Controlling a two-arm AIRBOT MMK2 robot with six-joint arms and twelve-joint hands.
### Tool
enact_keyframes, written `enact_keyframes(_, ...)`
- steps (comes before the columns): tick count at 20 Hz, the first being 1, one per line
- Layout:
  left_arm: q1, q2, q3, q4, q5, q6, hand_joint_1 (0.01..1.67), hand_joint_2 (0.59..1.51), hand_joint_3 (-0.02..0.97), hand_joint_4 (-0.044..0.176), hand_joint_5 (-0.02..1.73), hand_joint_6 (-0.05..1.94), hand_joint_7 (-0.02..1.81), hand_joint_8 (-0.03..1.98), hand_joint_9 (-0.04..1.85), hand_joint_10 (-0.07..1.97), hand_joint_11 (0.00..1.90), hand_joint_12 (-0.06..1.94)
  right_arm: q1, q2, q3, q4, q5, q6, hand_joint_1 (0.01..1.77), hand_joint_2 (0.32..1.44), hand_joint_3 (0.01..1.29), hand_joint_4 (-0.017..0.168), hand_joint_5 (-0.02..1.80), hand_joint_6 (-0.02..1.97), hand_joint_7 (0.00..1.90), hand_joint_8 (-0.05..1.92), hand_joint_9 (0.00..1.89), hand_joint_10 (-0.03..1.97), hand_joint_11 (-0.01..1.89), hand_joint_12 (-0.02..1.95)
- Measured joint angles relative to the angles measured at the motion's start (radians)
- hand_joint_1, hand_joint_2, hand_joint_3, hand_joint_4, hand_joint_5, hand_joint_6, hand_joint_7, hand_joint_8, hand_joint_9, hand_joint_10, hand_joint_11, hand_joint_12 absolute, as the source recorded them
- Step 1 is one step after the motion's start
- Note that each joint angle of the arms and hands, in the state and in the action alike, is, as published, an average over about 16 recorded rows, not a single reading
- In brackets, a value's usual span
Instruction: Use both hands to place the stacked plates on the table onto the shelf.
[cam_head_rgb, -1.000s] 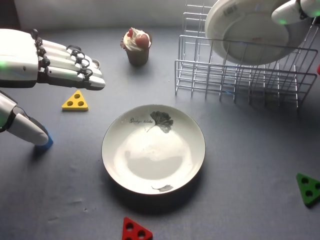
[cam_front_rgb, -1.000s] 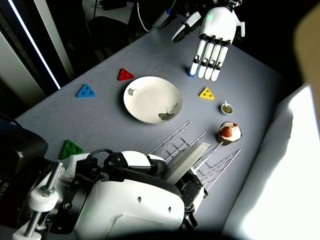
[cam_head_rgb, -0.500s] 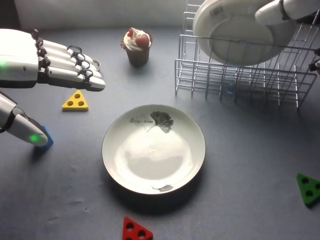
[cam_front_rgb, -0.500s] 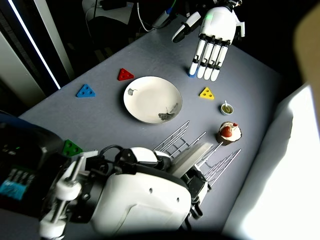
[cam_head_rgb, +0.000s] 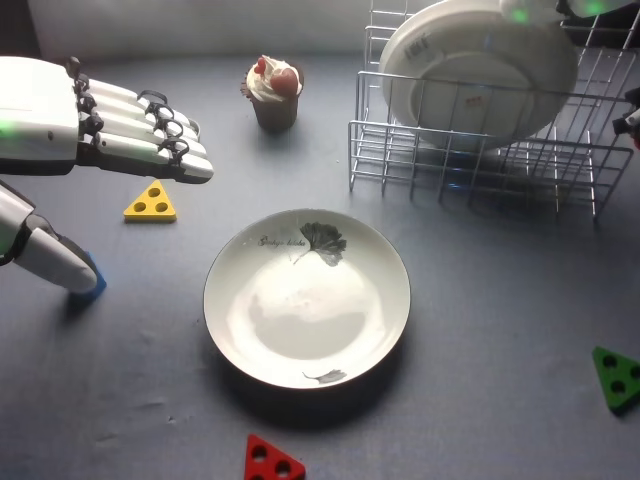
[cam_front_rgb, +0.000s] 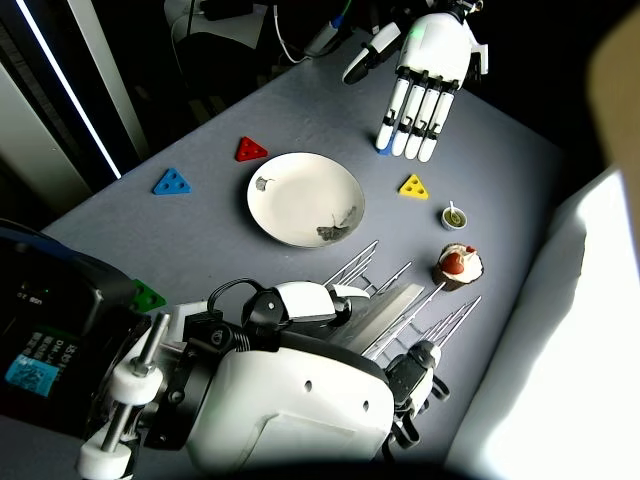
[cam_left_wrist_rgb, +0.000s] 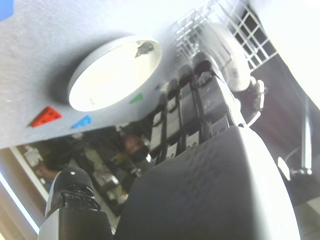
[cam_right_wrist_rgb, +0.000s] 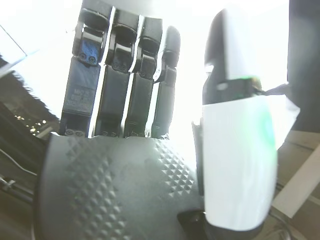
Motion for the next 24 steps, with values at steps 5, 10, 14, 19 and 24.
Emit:
enact_keyframes(5,0.002,0.007,-0.033,0.000,-0.035,-0.002,0.10,1.029,-0.001,0.000,0.13,0.01,0.17,0.01,0.18,0.01,0.20,0.02,-0.002,0.002,-0.007,-0.032,0.015,0.031,1.13,0.96,0.01,-0.008,0.77,0.02,0.85,0.01,0.88,0.01,0.95,0.03)
enact_keyframes(10,0.013,0.021,-0.090,0.001,-0.058,0.022,0.10,1.029,-0.001,0.000,0.13,0.01,0.17,0.01,0.18,0.01,0.20,0.02,0.001,0.005,-0.021,-0.065,0.022,0.058,1.06,0.95,0.01,-0.008,0.69,0.02,0.74,0.01,0.76,0.01,0.87,0.03)
enact_keyframes(14,0.024,0.036,-0.148,0.007,-0.053,0.065,0.10,1.030,-0.001,-0.001,0.13,0.01,0.17,0.01,0.18,0.01,0.21,0.02,0.010,0.008,-0.037,-0.078,0.029,0.069,1.01,0.94,0.01,-0.007,0.61,0.02,0.64,0.01,0.66,0.01,0.78,0.02)
enact_keyframes(19,0.043,0.056,-0.216,0.026,-0.012,0.136,0.10,1.030,-0.001,-0.001,0.12,0.01,0.16,0.01,0.18,0.01,0.21,0.02,0.026,0.011,-0.057,-0.092,0.030,0.074,0.95,0.93,0.01,-0.007,0.50,0.02,0.52,0.01,0.53,0.01,0.65,0.02)
enact_keyframes(24,0.062,0.068,-0.272,0.060,0.043,0.196,0.09,1.030,-0.001,0.000,0.11,0.01,0.16,0.01,0.17,0.01,0.20,0.02,0.033,0.020,-0.092,-0.187,0.061,0.052,0.93,0.92,0.01,-0.007,0.41,0.02,0.43,0.01,0.44,0.01,0.54,0.01)
